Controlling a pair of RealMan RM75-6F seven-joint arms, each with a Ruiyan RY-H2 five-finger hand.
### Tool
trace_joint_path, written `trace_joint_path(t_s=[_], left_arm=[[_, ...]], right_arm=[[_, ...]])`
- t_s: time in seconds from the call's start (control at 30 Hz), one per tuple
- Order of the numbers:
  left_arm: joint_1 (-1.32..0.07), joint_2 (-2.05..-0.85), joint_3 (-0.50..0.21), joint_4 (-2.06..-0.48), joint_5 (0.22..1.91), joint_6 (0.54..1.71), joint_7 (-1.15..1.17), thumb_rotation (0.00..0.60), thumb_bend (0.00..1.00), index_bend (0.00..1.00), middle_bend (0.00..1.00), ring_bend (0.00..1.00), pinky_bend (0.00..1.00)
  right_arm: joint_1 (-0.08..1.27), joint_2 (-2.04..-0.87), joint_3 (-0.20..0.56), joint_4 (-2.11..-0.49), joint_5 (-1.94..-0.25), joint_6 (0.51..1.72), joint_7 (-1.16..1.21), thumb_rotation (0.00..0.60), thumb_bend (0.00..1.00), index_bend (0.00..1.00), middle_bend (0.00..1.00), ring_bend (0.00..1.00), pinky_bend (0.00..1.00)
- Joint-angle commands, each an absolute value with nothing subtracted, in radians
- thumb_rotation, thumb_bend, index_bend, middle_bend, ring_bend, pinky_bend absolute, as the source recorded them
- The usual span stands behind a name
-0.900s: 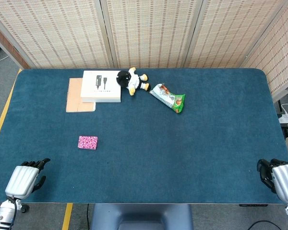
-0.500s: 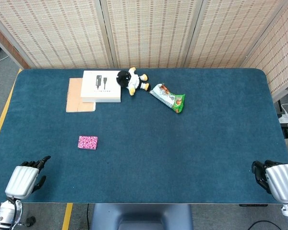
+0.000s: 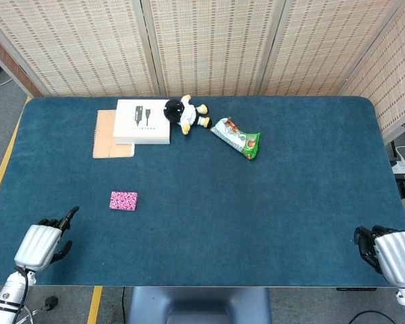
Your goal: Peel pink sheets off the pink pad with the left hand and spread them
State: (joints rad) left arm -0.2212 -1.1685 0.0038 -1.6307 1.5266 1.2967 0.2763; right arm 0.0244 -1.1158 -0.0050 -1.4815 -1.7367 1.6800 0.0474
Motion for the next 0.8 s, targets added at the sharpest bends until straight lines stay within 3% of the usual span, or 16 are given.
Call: trace_joint_path(t_s=[0.03,0.13,0.27,0.43,0.63,0.8], left_arm=[[-0.239,-1.157,-0.010,-1.654,1.512,1.275,0.282,0.600,0.37,0.06,0.68,0.72,0.68],[-0.294,-1.150,-0.045,-1.694,1.484,1.214,0.310,0.600,0.37,0.08,0.85,0.91,0.86],[-0.345,-1.151,-0.080,-1.744,1.391,1.141,0.400,0.600,0.37,0.17,0.98,1.00,0.99],[-0.394,-1.175,-0.109,-1.783,1.275,1.083,0.490,0.600,0.37,0.27,1.00,1.00,1.00],[-0.483,-1.202,-0.129,-1.823,1.080,0.983,0.617,0.600,0.37,0.25,1.00,1.00,1.00],[-0.545,-1.262,-0.151,-1.819,0.941,0.989,0.684,0.600,0.38,0.19,1.00,1.00,1.00]], right_arm=[[0.024,-1.116,-0.006,-1.479,-1.739,1.680,0.049,0.600,0.45,0.95,0.86,0.73,0.87],[0.028,-1.114,-0.005,-1.479,-1.734,1.671,0.051,0.600,0.45,0.95,0.86,0.73,0.87],[0.030,-1.108,-0.008,-1.482,-1.737,1.666,0.057,0.600,0.45,0.95,0.86,0.73,0.87],[0.031,-1.104,-0.009,-1.482,-1.739,1.664,0.063,0.600,0.45,0.95,0.86,0.73,0.87],[0.033,-1.102,-0.009,-1.484,-1.737,1.659,0.065,0.600,0.45,0.95,0.86,0.73,0.87],[0.035,-1.102,-0.009,-1.485,-1.735,1.655,0.065,0.600,0.45,0.95,0.86,0.73,0.87]])
